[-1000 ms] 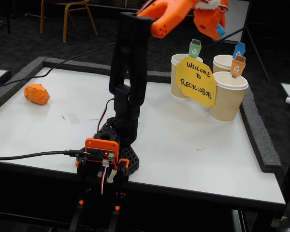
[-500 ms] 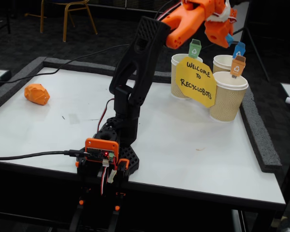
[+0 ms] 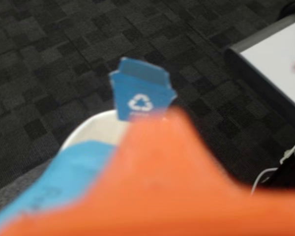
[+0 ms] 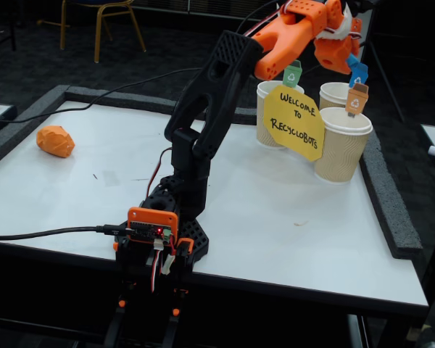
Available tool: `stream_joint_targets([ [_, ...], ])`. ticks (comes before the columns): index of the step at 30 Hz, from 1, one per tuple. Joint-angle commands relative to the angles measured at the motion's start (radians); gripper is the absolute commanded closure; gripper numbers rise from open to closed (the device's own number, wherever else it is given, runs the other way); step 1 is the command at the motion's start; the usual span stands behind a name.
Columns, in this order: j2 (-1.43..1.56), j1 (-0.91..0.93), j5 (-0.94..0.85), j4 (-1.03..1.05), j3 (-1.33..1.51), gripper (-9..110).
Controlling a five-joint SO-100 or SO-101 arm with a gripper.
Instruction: Sort rubbish by color.
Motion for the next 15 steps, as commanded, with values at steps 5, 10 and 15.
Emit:
stream_joint_targets([
  [5, 0.049, 0.032, -0.026, 0.011, -0.137, 70],
  [10, 0.049, 0.032, -0.026, -0.012, -0.140, 87],
  [15, 0.048, 0.031, -0.026, -0.067, -0.129, 99],
])
